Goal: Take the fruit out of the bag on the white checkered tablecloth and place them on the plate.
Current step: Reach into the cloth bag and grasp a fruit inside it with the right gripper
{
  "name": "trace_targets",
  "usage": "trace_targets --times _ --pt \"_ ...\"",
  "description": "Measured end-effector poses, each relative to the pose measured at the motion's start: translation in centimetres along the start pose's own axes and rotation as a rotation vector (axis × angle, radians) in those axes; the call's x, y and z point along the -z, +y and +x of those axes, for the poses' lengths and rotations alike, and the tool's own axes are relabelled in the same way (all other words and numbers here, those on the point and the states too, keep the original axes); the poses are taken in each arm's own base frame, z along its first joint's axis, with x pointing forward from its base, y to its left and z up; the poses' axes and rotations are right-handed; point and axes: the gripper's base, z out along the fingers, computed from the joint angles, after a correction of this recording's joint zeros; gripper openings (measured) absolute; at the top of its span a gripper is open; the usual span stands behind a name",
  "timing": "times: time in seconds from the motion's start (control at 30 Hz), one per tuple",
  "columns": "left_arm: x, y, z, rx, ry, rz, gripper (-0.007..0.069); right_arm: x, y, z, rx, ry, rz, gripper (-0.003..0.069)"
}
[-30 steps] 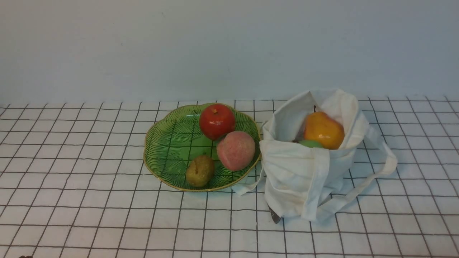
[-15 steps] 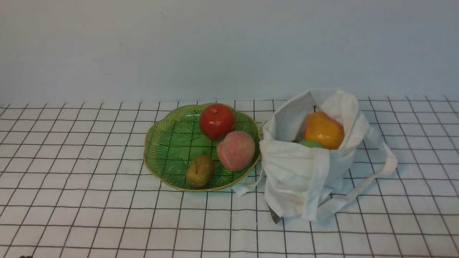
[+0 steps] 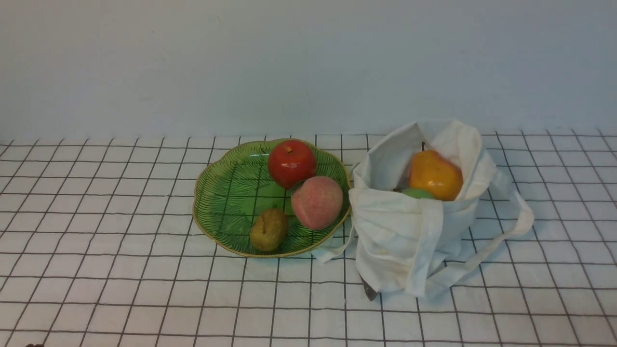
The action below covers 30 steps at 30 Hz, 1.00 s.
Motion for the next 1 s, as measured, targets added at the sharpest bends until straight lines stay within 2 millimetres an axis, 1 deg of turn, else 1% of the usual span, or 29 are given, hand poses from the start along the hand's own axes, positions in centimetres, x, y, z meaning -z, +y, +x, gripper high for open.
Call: trace_targets --times 0.07,0.1,0.17,0.2,0.23,0.27,0.33,0.4,0.43,0.5,0.57,0.6,0.63,0.7,0.77,0.87,0.9,0.93,1.0 --pt "0.0 0.0 0.0 0.000 0.000 0.000 -0.0008 0.0 0.0 -0.1 0.007 -0.010 -0.003 -0.0015" --pt "0.0 0.0 0.0 0.000 0.000 0.000 -0.0008 0.0 0.0 -0.1 0.062 -0.016 -0.003 -0.0015" --pt "0.0 0.0 0.0 0.000 0.000 0.000 -0.0008 0.0 0.2 -0.3 0.119 -0.017 -0.005 -0.0015" --pt "0.0 0.0 0.0 0.000 0.000 0.000 -0.0008 0.2 0.7 -0.7 0.151 -0.028 -0.017 -0.0015" --pt "0.0 0.0 0.0 0.000 0.000 0.000 -0.0008 0.6 2.0 -2.0 0.209 -0.070 -0.050 -0.0015" --pt "0.0 0.0 0.0 0.000 0.000 0.000 -0.0008 0.5 2.0 -2.0 0.211 -0.069 -0.048 -0.0015" --pt "0.0 0.0 0.0 0.000 0.000 0.000 -0.0008 0.9 4.5 -4.4 0.305 -0.120 -0.074 -0.0013" --pt "0.0 0.0 0.0 0.000 0.000 0.000 -0.0008 0.5 6.5 -6.5 0.398 -0.117 -0.062 -0.0011" --pt "0.0 0.0 0.0 0.000 0.000 0.000 -0.0008 -0.1 7.4 -7.4 0.443 -0.086 -0.043 -0.0011" --pt "0.0 0.0 0.0 0.000 0.000 0.000 -0.0008 -1.9 8.5 -8.5 0.531 0.036 0.021 -0.0011" --pt "0.0 0.0 0.0 0.000 0.000 0.000 -0.0008 -3.4 8.8 -8.9 0.573 0.128 0.069 -0.0011" --pt "0.0 0.0 0.0 0.000 0.000 0.000 -0.0008 -5.1 8.8 -9.1 0.612 0.271 0.134 -0.0011" --pt "0.0 0.0 0.0 0.000 0.000 0.000 -0.0008 -6.4 8.4 -8.8 0.617 0.377 0.180 -0.0011" --pt "0.0 0.0 0.0 0.000 0.000 0.000 -0.0008 -8.7 8.1 -8.6 0.613 0.534 0.242 -0.0011" --pt "0.0 0.0 0.0 0.000 0.000 0.000 -0.0008 -11.4 7.9 -8.4 0.608 0.675 0.274 -0.0009" --pt "0.0 0.0 0.0 0.000 0.000 0.000 -0.0008 -14.8 8.6 -8.0 0.641 0.774 0.233 -0.0003" --pt "0.0 0.0 0.0 0.000 0.000 0.000 -0.0008 -16.4 9.4 -7.6 0.666 0.806 0.197 0.0004" --pt "0.0 0.0 0.0 0.000 0.000 0.000 -0.0008 -16.7 9.4 -7.7 0.668 0.807 0.197 0.0004" --pt "0.0 0.0 0.0 0.000 0.000 0.000 -0.0008 -19.3 10.7 -7.1 0.713 0.831 0.146 0.0029"
